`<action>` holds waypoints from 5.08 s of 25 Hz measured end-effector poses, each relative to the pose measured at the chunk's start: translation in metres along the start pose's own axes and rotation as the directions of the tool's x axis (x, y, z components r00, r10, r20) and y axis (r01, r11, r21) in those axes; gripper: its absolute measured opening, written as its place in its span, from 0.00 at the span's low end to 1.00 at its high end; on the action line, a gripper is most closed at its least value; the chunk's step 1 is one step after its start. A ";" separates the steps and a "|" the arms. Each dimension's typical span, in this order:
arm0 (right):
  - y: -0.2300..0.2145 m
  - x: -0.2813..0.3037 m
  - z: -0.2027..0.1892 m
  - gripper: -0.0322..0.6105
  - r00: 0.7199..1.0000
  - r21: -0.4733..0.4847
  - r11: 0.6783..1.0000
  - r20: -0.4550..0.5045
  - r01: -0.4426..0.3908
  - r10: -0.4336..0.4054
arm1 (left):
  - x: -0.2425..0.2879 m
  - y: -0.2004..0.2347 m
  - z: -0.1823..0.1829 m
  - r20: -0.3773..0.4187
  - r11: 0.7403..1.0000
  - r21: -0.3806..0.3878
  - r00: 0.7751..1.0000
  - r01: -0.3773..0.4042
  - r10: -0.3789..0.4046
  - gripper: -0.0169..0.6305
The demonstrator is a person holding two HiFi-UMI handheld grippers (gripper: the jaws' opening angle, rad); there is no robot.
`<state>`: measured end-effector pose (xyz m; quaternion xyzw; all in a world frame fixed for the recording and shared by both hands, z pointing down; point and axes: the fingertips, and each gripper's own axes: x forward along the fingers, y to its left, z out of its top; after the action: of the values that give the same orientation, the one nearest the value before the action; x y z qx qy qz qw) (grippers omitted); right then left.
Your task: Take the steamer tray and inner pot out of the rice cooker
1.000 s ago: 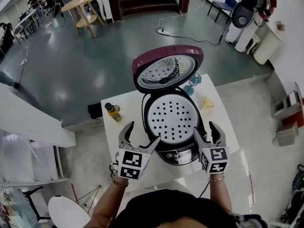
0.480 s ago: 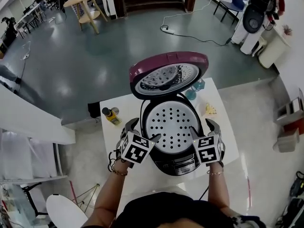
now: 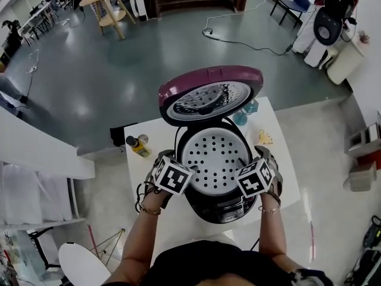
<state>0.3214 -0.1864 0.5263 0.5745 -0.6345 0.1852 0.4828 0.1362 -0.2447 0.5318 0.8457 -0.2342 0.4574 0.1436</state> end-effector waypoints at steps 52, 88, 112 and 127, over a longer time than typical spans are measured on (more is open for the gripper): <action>0.097 -0.184 0.157 0.17 0.740 0.114 0.994 0.669 -0.002 -0.075 | -0.250 0.050 -0.044 0.445 0.952 -0.278 0.860 -0.132 0.249 0.16; 0.320 0.051 0.067 0.17 0.995 0.275 0.961 0.098 -0.036 0.010 | -0.035 0.163 -0.287 0.013 0.954 -0.287 0.996 0.087 -0.087 0.14; 0.314 0.073 0.059 0.39 0.997 0.382 0.924 0.073 -0.008 -0.021 | -0.004 0.188 -0.256 0.066 0.969 -0.247 0.998 0.028 -0.012 0.46; 0.322 -0.117 0.101 0.40 0.822 0.240 0.872 0.504 -0.427 0.264 | -0.179 0.139 -0.155 0.626 0.883 -0.397 0.777 0.249 0.062 0.48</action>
<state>-0.0259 -0.1139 0.4854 0.5496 -0.7823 0.2386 0.1703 -0.1309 -0.2441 0.4687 0.9008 -0.3259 0.0759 0.2769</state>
